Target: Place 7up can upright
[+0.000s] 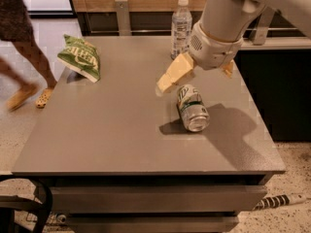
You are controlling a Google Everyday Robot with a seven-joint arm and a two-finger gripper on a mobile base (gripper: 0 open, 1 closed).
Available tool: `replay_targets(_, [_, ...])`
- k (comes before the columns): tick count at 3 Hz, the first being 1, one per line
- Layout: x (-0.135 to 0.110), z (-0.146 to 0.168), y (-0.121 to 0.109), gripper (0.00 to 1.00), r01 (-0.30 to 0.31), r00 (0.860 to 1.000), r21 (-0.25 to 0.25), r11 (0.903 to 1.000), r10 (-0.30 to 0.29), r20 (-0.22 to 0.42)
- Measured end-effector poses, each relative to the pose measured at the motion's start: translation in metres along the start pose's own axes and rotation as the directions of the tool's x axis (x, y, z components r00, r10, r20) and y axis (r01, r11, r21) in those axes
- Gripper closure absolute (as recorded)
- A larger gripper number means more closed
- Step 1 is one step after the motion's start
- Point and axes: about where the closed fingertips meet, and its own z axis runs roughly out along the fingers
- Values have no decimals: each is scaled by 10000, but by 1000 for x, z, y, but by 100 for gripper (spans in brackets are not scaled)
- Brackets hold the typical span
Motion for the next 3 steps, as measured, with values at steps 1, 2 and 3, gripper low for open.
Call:
replay_targets(1, [-4, 23, 6, 0, -903, 9930, 264, 9956, 920, -742])
replay_targets(2, [-2, 41, 13, 0, -1474, 9814, 582, 9874, 1533, -1156])
replay_targets(3, [5, 59, 14, 0, -1649, 9760, 666, 9841, 1725, -1325])
